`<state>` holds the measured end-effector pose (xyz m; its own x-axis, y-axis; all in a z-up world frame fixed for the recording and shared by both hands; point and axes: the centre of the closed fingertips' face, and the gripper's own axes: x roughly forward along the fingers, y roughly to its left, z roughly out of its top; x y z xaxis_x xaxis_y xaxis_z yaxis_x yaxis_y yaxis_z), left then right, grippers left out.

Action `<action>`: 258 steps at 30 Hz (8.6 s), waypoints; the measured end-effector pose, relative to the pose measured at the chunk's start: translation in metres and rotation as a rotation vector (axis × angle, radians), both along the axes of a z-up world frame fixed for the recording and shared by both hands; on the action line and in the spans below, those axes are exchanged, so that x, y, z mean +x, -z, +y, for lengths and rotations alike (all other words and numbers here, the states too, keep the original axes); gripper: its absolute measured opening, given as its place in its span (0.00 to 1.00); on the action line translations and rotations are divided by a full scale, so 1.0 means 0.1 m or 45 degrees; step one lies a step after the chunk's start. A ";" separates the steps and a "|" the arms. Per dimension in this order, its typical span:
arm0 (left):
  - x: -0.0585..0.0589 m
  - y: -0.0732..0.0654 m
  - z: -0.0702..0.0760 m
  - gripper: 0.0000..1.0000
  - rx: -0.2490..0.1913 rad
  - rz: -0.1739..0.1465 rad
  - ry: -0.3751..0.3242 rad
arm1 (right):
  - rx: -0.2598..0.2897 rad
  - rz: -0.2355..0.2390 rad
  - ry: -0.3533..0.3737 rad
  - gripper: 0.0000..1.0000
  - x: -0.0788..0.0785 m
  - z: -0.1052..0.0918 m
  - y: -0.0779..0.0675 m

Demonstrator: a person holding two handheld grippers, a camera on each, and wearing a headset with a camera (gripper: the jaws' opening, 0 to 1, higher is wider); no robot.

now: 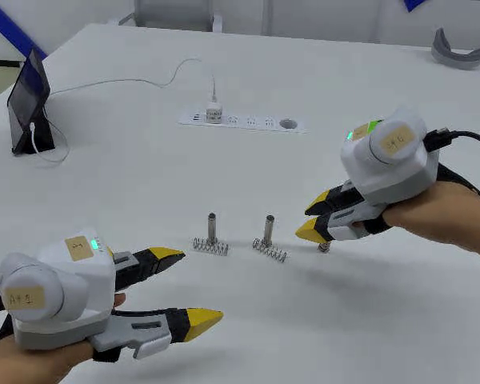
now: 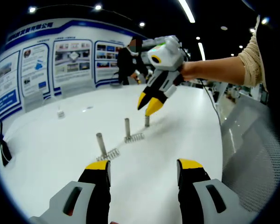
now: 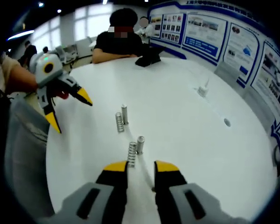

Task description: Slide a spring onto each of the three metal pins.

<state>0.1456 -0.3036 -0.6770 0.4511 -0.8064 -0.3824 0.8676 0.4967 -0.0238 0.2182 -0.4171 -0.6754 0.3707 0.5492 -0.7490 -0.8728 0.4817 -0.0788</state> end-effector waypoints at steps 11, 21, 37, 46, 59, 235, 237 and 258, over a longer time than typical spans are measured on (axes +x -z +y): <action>0.01 0.00 0.03 0.58 0.003 -0.002 -0.009 | -0.011 0.059 0.013 0.20 -0.02 0.11 0.28; 0.02 0.00 0.03 0.58 0.004 -0.002 -0.012 | -0.045 0.089 0.047 0.18 0.01 0.14 0.48; 0.03 -0.02 0.05 0.57 0.003 -0.003 -0.018 | -0.076 0.132 0.058 0.13 0.00 0.17 0.63; 0.04 -0.03 0.02 0.57 0.001 -0.006 -0.012 | -0.086 0.131 0.033 0.12 -0.03 0.16 0.63; 0.02 -0.03 -0.13 0.55 0.018 -0.021 0.045 | -0.073 0.140 -0.068 0.12 -0.27 0.20 0.44; -0.02 0.02 -0.04 0.47 0.032 -0.045 0.049 | -0.021 -0.063 -0.180 0.12 0.11 0.35 -0.33; -0.02 0.02 -0.04 0.47 0.031 -0.045 0.047 | -0.014 -0.057 -0.174 0.12 0.13 0.35 -0.32; -0.02 0.03 0.05 0.46 0.032 -0.036 0.023 | -0.027 0.005 -0.148 0.12 0.19 0.36 -0.14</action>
<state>0.1437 -0.2991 -0.6804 0.4473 -0.8051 -0.3896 0.8768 0.4807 0.0133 0.2372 -0.3812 -0.6617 0.3025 0.5724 -0.7621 -0.9229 0.3756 -0.0842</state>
